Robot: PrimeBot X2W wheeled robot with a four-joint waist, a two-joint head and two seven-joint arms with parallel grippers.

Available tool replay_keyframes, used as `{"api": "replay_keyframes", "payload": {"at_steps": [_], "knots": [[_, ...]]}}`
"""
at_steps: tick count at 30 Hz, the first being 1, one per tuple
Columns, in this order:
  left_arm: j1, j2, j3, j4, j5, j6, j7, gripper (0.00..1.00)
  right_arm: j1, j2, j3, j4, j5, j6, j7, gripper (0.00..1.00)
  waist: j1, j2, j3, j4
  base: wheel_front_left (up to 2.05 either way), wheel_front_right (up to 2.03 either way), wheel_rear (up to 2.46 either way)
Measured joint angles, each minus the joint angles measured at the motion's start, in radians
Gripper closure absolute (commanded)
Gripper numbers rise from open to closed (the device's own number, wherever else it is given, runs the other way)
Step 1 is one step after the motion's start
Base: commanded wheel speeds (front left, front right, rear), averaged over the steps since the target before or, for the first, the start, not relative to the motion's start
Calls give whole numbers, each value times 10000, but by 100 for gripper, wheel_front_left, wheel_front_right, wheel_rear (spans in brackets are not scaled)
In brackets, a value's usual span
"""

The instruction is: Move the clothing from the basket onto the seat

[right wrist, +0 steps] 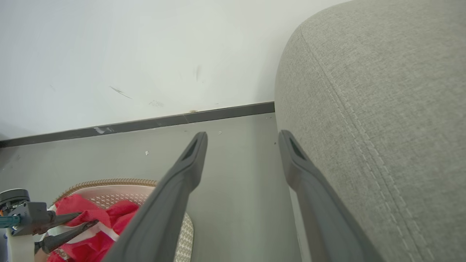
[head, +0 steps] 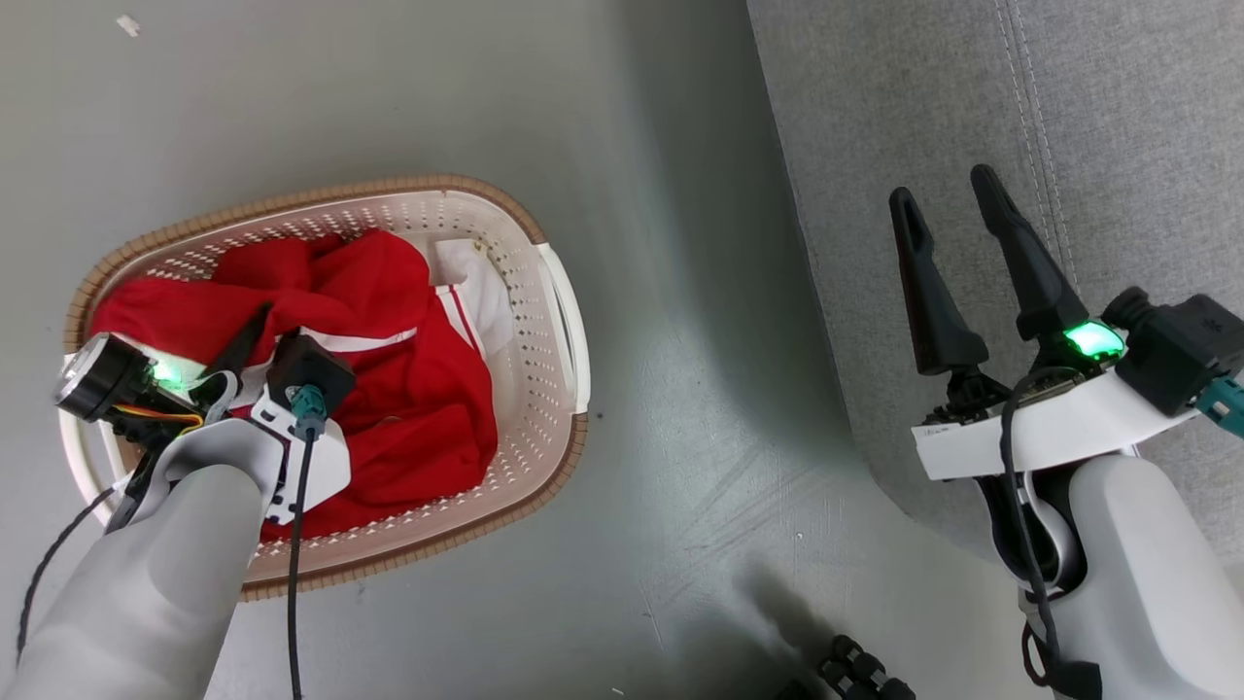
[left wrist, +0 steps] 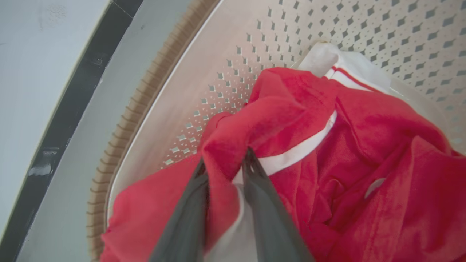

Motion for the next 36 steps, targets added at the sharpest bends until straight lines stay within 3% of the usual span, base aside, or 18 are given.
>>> {"api": "replay_keyframes", "payload": {"at_steps": [2, 26, 36], "knots": [[-6, 12, -15, 67, 33, 0, 65, 100, -72, 0, 2, 33, 2, 0, 0, 0, 0, 0, 78, -53, 0, 0, 0], [319, -936, 569, -886, -1298, -105, -832, 100, -501, -8, -134, 598, 165, 0, -25, 0, -1, 0, -271, 260, 0, 0, 0], [326, -943, 890, -1956, -1620, -107, -970, 100, -629, -21, -184, 867, 69, 0, -25, 0, -1, 0, -904, 646, 0, 0, 0]]}}
